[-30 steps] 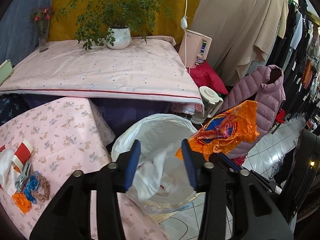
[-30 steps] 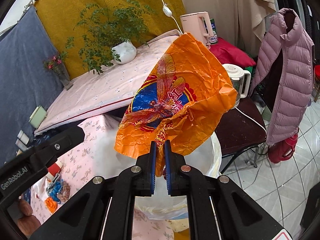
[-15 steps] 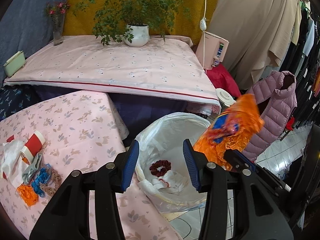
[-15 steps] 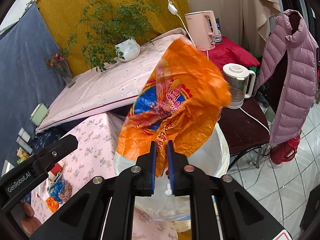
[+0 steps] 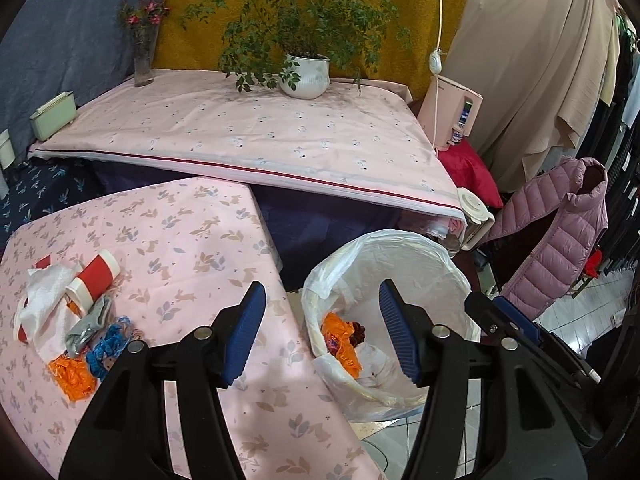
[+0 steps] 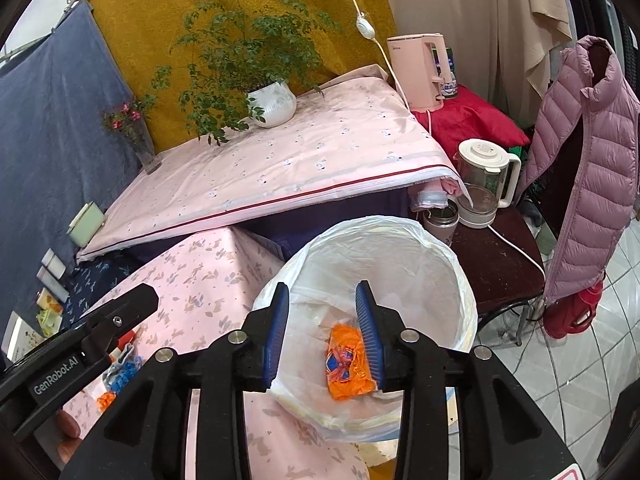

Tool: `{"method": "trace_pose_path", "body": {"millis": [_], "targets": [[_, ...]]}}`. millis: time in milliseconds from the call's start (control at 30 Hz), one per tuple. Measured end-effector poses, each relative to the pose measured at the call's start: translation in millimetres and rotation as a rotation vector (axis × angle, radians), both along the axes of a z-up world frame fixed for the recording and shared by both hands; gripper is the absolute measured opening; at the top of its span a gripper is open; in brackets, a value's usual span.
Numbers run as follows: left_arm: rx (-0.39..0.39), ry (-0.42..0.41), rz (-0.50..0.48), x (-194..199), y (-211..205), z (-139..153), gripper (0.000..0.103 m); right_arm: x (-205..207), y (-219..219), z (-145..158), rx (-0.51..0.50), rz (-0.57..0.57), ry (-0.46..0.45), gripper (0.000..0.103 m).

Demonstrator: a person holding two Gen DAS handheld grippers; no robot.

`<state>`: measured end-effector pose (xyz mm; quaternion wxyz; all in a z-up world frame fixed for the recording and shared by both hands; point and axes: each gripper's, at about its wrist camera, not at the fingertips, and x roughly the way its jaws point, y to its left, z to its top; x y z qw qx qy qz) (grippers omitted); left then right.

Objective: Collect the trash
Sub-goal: 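Return both grippers to the remaining trash on the table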

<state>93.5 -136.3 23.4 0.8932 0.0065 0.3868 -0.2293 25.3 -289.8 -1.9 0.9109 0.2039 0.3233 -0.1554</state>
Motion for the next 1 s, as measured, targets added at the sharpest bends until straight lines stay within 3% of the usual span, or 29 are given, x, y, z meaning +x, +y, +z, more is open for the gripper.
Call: {"method": "trace_pose_path", "body": {"millis": [467,1000], "targets": [[-0.005,0.019,0.116,3.9,61.9,-8.1,0.056,14.1,57.4,2.5,-0.028,0.103,0.015,0.041],[0.036,0.047,0.301,11.4,171.7,-31.3,0.056,43.4,152.3,-18.6,-0.032,0.290,0.077,0.041]]}}
